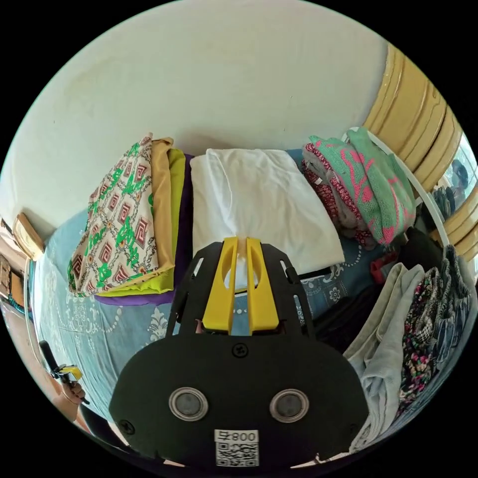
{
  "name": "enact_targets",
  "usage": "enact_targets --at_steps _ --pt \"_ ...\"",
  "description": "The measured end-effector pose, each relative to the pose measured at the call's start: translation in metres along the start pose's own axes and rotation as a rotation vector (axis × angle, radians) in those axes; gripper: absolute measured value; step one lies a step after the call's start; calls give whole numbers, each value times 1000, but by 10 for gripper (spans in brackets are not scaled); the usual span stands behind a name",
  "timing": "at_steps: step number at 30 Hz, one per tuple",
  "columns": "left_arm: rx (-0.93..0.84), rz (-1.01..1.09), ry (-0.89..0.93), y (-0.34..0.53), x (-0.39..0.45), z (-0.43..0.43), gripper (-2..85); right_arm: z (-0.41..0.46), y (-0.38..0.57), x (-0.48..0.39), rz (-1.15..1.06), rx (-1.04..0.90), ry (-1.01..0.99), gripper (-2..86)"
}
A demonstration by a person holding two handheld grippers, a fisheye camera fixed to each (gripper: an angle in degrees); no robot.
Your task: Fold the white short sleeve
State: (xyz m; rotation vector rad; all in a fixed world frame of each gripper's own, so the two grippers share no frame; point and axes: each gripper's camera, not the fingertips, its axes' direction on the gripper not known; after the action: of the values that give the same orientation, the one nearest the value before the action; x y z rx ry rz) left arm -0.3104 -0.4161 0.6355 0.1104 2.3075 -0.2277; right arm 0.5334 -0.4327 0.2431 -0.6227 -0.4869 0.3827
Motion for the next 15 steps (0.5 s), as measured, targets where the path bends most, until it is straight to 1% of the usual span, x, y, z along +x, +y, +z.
enact_targets --at_steps 6,10,15 --pt "13 13 29 27 46 9 1 -89 48 35 108 231 -171 26" --pt "22 53 52 46 94 25 1 -166 85 33 82 389 -274 23" --pt "24 147 53 72 164 40 1 -256 131 8 -2 528 -387 22"
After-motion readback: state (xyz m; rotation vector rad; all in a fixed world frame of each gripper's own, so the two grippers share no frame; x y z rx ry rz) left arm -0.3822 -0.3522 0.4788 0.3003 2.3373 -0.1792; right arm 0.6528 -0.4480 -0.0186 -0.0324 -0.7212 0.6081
